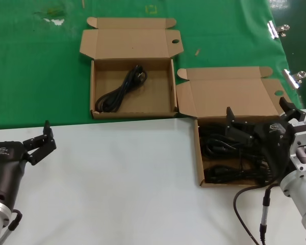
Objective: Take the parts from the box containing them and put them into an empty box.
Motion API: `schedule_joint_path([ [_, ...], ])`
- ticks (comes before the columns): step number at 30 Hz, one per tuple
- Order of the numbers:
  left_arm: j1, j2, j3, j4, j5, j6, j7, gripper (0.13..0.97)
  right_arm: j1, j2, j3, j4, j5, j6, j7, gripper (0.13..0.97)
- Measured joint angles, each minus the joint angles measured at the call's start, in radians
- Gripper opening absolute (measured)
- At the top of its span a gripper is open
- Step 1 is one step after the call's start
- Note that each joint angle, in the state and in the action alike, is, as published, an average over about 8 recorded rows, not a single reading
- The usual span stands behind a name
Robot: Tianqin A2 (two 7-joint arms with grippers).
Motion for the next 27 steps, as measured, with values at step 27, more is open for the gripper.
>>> schedule_joint_path([
  [27,0.0,0.0,0.0,0.0,0.0,0.0,0.0,0.966,0.0,0.0,0.0,0.0,0.0,0.0,0.0,0.966],
])
